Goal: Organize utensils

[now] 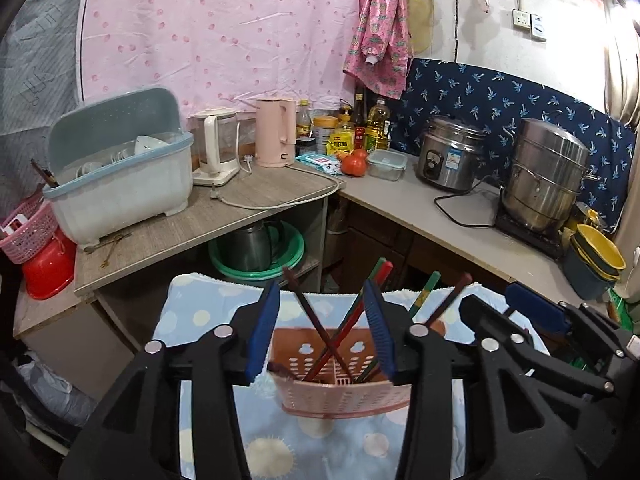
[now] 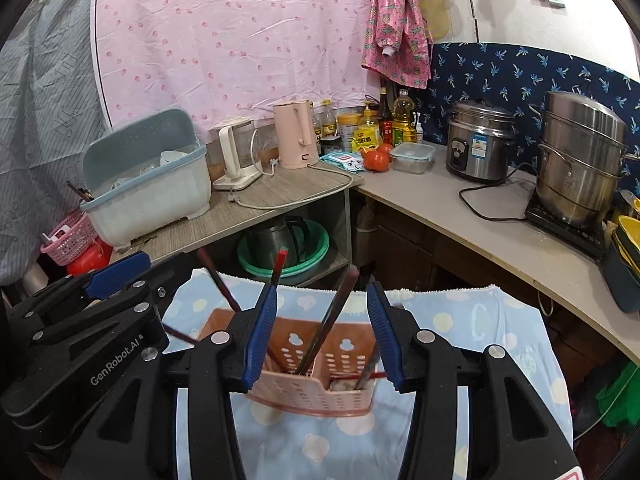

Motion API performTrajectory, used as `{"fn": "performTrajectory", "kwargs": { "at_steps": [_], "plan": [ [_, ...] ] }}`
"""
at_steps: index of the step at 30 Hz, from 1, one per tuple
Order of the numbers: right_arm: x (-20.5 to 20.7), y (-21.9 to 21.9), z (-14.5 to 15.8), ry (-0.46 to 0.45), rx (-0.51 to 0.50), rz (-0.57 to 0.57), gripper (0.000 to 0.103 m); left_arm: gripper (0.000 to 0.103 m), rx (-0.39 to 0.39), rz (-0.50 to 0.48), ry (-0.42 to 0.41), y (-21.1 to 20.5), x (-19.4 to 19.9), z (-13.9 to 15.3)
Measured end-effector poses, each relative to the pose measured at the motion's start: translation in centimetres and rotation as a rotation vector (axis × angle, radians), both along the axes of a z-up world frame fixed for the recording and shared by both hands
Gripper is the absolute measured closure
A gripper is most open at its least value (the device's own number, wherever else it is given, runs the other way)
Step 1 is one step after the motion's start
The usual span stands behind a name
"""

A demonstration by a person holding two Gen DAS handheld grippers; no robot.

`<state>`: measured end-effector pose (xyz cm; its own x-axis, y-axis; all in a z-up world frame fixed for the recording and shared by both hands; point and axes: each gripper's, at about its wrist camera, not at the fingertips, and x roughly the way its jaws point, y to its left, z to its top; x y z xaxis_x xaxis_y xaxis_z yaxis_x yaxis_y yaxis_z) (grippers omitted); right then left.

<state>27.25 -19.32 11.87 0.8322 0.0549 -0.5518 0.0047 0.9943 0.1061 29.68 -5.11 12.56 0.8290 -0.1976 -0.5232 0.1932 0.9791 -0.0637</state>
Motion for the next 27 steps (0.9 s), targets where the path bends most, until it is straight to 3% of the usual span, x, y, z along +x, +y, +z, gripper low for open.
{"fn": "performTrajectory", "kwargs": {
  "at_steps": [8, 13, 27],
  "plan": [
    [-3.6, 0.0, -0.1, 0.028, -0.004, -0.014, 0.053, 0.059, 0.05, 0.015, 0.018, -0.2, -3.5, -0.1],
    [-6.4, -0.7, -0.7, 0.041, 0.014, -0.048, 0.048, 0.048, 0.068, 0.037, 0.032, -0.3, -5.7, -0.5],
    [-12.5, -0.6, -2.4, 0.086, -0.019, -0.072, 0.045, 0.035, 0.092, 0.055, 0.082, 0.0, -11.5, -2.9]
  ]
}}
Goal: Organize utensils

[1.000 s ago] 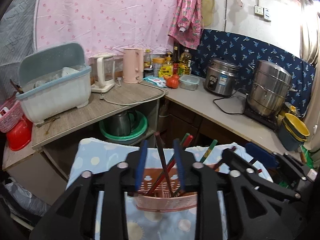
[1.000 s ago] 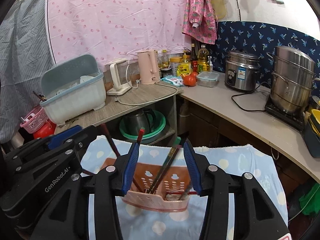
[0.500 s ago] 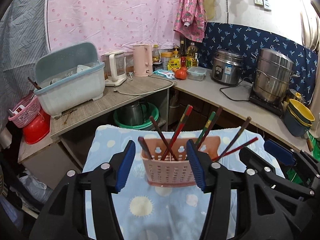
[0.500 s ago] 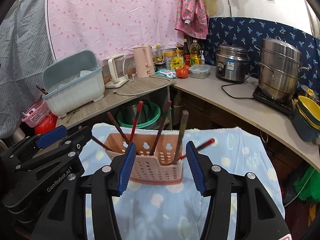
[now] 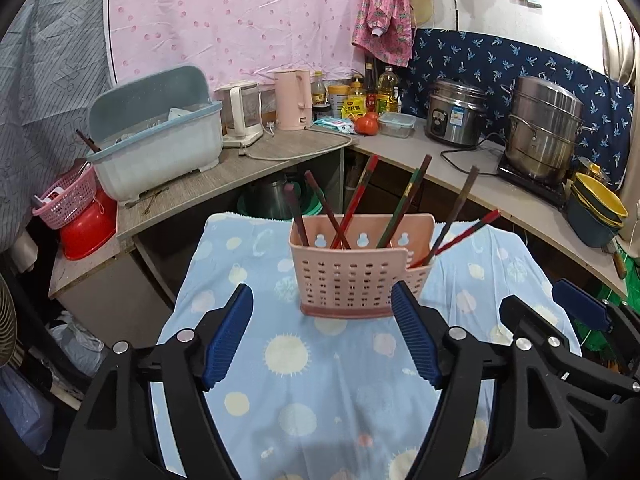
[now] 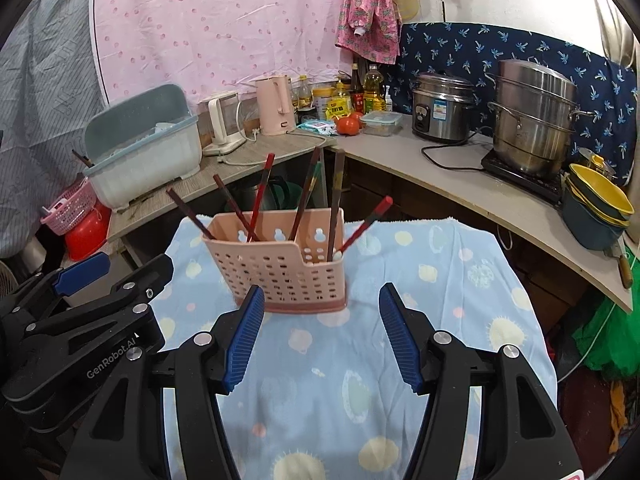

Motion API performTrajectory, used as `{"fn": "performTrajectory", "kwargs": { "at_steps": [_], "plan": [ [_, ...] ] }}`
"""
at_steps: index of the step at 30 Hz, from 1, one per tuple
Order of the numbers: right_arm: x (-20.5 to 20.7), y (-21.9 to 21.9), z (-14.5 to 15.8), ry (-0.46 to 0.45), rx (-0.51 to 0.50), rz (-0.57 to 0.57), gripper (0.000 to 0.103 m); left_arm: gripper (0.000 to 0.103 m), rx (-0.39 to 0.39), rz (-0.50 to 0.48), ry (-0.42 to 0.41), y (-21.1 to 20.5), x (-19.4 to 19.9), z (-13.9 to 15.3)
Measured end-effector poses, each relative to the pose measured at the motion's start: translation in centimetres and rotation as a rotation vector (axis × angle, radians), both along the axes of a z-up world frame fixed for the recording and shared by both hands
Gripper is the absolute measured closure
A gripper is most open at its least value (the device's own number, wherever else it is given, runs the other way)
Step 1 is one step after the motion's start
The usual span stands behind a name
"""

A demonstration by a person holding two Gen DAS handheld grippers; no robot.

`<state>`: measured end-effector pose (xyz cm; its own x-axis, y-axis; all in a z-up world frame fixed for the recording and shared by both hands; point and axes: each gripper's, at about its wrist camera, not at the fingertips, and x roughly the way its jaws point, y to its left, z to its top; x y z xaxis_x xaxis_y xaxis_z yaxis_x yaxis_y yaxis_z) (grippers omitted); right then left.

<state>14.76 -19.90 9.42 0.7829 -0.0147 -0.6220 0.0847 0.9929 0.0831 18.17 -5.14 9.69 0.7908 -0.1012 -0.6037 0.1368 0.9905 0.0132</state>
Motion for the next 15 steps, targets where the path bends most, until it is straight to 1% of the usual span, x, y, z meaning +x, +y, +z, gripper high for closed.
{"fn": "performTrajectory", "kwargs": {
  "at_steps": [3, 5, 7, 9, 10, 15],
  "plan": [
    [-1.3, 0.0, -0.2, 0.022, 0.014, 0.012, 0.045, 0.034, -0.002, -0.005, 0.014, 0.1, -1.1, -0.4],
    [-2.0, -0.1, -0.1, 0.032, 0.023, 0.019, 0.043, 0.031, -0.008, -0.006, 0.018, 0.2, -1.7, -0.4],
    [-2.6, -0.2, 0.1, 0.03, 0.025, 0.016, 0.038, 0.023, -0.018, 0.005, 0.018, 0.6, -2.2, -0.2],
    [-3.2, -0.4, 0.3, 0.013, 0.029, 0.005, 0.028, 0.018, -0.026, 0.014, 0.015, 0.8, -2.4, -0.1],
    [-3.5, -0.5, 0.4, 0.005, 0.033, -0.001, 0.026, 0.015, -0.029, 0.02, 0.013, 0.9, -2.5, 0.0],
    [-3.7, -0.6, 0.6, 0.0, 0.03, -0.01, 0.022, 0.012, -0.014, 0.04, 0.004, 1.0, -2.8, 0.2]
  ]
}}
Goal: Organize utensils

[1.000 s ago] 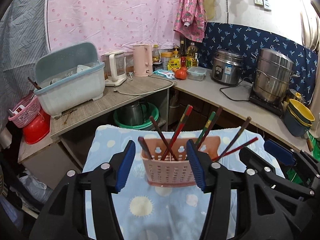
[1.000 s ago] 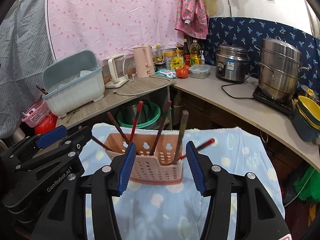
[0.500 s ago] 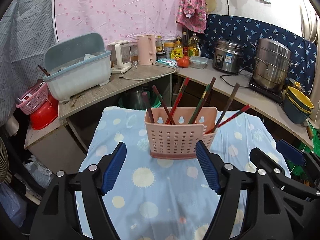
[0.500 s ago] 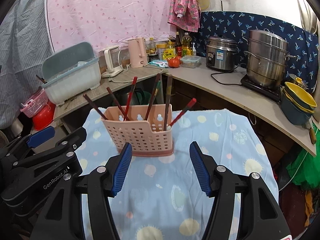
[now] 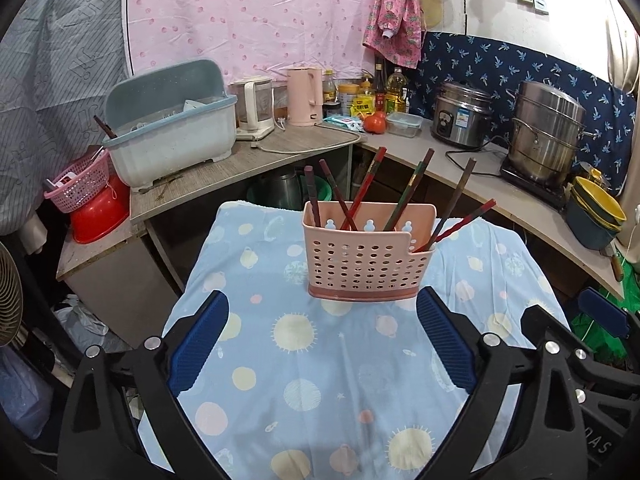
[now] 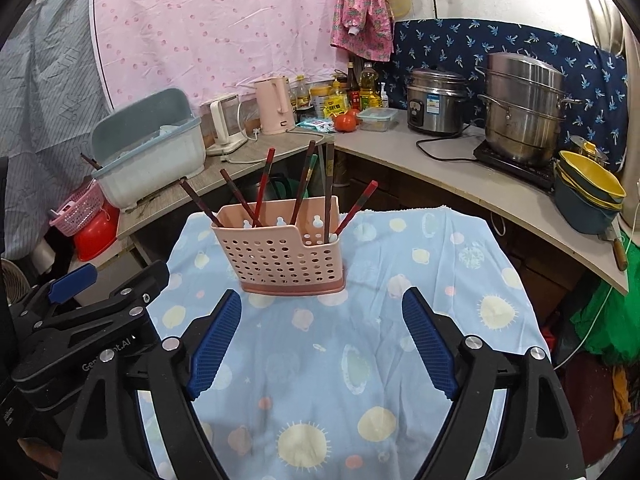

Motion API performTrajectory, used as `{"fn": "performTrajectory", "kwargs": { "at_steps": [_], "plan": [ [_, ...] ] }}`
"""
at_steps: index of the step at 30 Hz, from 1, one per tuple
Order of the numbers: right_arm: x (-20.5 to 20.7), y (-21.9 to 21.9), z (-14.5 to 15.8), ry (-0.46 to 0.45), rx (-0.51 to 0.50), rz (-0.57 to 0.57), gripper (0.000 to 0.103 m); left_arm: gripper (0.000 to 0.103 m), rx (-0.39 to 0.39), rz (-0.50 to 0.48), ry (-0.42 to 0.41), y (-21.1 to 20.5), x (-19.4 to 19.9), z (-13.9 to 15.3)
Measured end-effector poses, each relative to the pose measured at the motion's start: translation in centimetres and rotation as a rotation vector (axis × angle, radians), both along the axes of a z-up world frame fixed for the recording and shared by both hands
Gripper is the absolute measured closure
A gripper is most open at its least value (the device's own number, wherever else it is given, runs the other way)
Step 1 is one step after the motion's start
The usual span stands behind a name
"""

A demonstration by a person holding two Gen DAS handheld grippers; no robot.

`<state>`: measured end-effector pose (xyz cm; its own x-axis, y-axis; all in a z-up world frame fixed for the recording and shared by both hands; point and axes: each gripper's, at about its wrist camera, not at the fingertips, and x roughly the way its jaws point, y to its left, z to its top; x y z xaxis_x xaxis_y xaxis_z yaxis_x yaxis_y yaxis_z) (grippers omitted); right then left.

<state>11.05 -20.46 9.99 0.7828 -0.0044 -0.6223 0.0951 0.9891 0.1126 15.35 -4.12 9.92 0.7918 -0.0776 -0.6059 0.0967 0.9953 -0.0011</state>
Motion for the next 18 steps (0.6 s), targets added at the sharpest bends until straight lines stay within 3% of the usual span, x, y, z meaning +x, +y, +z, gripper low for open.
{"fn": "performTrajectory", "kwargs": {
  "at_steps": [11, 18],
  "plan": [
    [-0.2, 0.4, -0.5, -0.003, -0.067, -0.02, 0.018, 0.007, 0.018, 0.035, 0.033, 0.3, 0.0, -1.0],
    [-0.3, 0.2, -1.1, 0.009, -0.054, -0.027, 0.017, 0.007, 0.043, 0.035, 0.036, 0.2, -0.1, -1.4]
  ]
}}
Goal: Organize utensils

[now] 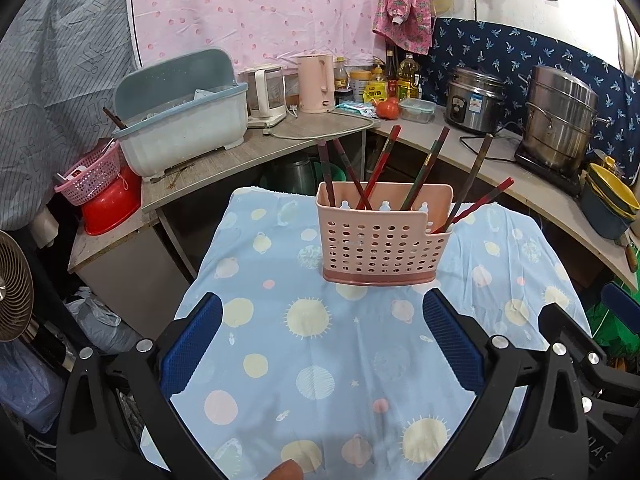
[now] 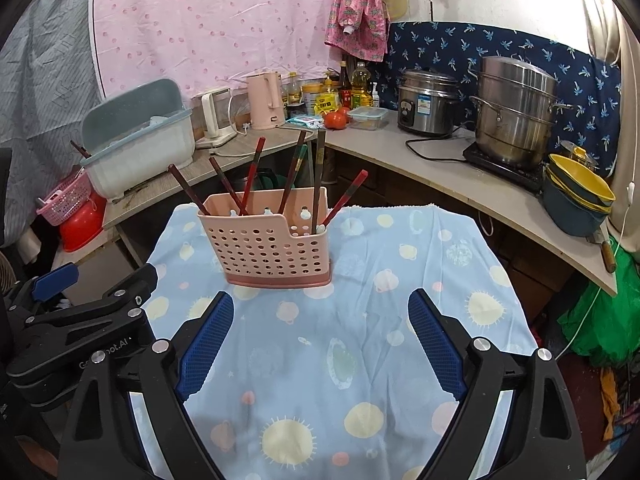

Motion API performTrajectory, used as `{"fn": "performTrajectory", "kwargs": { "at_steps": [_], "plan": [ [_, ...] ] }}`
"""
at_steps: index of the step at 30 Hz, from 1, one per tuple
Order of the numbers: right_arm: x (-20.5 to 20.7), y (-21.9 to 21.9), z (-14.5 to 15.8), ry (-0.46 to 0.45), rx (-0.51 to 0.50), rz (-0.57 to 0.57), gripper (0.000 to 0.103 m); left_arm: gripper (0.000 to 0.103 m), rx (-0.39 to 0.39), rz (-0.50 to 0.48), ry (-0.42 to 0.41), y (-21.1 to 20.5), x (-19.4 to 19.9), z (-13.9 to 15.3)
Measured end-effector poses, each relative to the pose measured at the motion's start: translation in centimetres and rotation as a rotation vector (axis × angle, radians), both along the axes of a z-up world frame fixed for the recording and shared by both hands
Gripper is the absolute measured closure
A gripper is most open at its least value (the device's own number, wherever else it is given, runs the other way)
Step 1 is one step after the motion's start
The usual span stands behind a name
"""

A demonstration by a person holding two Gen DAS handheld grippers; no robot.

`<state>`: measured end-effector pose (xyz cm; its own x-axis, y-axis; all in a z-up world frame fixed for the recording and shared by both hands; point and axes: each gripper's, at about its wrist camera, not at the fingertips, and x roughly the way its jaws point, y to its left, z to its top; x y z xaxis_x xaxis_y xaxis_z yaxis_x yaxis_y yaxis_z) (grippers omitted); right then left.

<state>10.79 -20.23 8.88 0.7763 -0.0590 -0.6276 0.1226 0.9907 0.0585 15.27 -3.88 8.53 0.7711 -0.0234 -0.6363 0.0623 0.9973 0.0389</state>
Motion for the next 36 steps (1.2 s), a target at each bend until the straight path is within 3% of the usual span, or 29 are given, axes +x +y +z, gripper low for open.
{"fn": "performTrajectory", "kwargs": {
  "at_steps": [19, 36],
  "plan": [
    [0.0, 0.0, -0.3, -0.001, -0.013, -0.013, 0.01, 0.007, 0.013, -0.002, 0.005, 0.0, 0.1, -0.3],
    [0.7, 0.1, -1.0, 0.015, -0.004, -0.007, 0.009, 0.007, 0.033, 0.018, 0.01, 0.1, 0.9, -0.5]
  ]
}}
